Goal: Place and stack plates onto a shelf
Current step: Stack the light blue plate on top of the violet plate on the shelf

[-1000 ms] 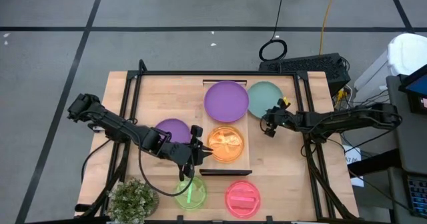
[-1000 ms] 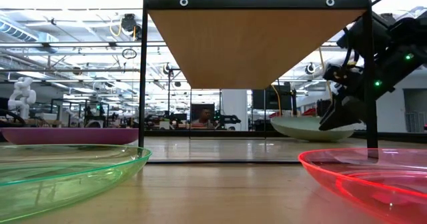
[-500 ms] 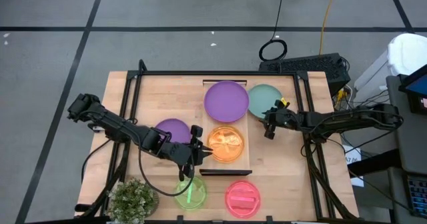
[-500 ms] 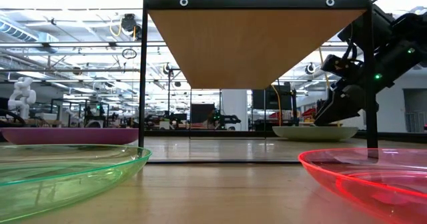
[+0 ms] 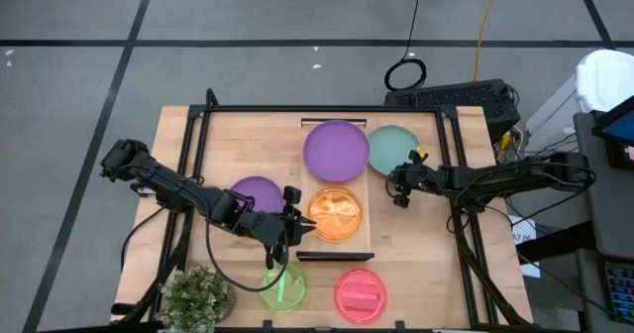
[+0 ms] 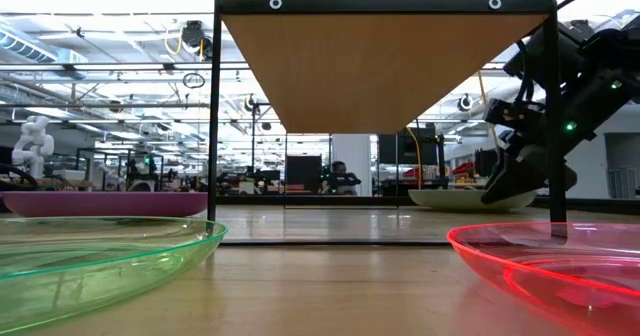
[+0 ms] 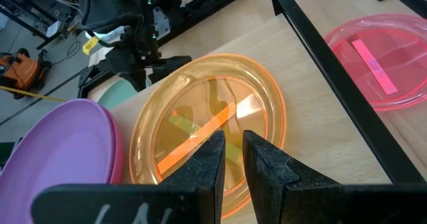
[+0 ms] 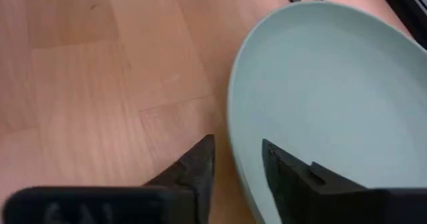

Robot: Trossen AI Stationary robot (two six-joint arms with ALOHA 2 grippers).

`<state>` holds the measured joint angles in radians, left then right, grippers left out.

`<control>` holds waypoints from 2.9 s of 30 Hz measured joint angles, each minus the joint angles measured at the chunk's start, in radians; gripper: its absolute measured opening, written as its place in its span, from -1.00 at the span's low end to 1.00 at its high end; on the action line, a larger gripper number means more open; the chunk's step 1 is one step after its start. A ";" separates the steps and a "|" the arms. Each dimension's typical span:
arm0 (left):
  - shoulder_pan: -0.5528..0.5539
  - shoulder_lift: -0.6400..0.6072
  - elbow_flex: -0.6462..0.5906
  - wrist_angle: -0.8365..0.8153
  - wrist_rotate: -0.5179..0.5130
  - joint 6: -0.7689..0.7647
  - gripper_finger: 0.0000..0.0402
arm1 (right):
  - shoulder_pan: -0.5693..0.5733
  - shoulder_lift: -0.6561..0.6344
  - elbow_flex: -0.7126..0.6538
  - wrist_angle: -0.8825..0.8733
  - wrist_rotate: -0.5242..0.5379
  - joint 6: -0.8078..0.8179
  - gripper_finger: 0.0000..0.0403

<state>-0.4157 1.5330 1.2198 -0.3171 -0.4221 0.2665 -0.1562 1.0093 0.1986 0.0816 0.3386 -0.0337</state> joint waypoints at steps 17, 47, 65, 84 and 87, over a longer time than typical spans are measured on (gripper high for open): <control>0.000 0.000 0.000 0.000 0.000 0.000 -0.70 | 0.000 -0.001 0.002 0.013 0.003 -0.009 -0.98; 0.000 0.000 0.000 -0.063 0.002 -0.142 -0.70 | 0.137 -0.001 0.455 -0.516 0.355 0.055 -1.00; -0.051 0.000 0.000 -0.147 0.002 -0.331 -0.70 | 0.249 0.010 0.564 -0.159 0.366 -0.233 -1.00; -0.051 0.000 0.000 -0.164 0.002 -0.341 -0.70 | 0.329 0.367 0.781 -0.078 0.283 -0.331 -1.00; -0.051 0.000 0.000 -0.168 0.002 -0.341 -0.70 | 0.328 0.413 0.803 -0.087 0.268 -0.331 -1.00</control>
<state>-0.4667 1.5330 1.2198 -0.4854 -0.4206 -0.0741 0.1721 1.4222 1.0013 -0.0052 0.6062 -0.3649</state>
